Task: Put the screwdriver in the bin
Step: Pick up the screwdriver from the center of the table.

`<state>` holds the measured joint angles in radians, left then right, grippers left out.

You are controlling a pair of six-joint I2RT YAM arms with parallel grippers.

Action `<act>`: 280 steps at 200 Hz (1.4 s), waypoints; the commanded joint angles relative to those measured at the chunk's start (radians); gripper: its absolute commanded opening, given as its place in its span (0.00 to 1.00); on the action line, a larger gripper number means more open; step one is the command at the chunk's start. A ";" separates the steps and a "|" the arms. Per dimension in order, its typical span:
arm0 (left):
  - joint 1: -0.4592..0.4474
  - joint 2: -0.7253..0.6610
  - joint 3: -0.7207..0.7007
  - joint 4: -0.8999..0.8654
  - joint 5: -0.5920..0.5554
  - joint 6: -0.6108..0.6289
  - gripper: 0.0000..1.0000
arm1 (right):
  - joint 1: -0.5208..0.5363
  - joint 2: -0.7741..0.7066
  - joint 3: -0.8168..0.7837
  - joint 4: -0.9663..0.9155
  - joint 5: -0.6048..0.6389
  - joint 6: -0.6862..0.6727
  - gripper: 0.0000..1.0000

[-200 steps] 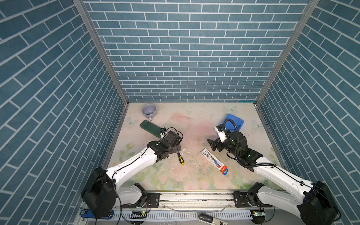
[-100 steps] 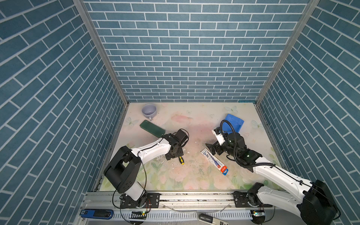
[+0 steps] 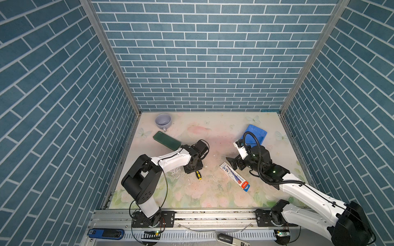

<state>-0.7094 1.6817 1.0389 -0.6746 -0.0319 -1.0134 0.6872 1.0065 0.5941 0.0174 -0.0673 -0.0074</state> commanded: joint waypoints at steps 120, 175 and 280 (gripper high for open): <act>0.007 0.110 0.016 0.076 -0.029 -0.007 0.26 | 0.005 -0.024 -0.001 -0.034 0.011 -0.020 0.99; 0.007 0.087 0.008 0.076 -0.035 -0.004 0.13 | 0.005 -0.014 -0.012 -0.011 0.011 0.003 0.99; 0.034 -0.090 0.061 0.076 -0.070 0.090 0.12 | 0.000 -0.035 -0.039 0.124 0.006 0.153 0.99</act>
<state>-0.6930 1.6463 1.0801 -0.6113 -0.0849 -0.9672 0.6872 0.9806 0.5816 0.0620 -0.0525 0.0669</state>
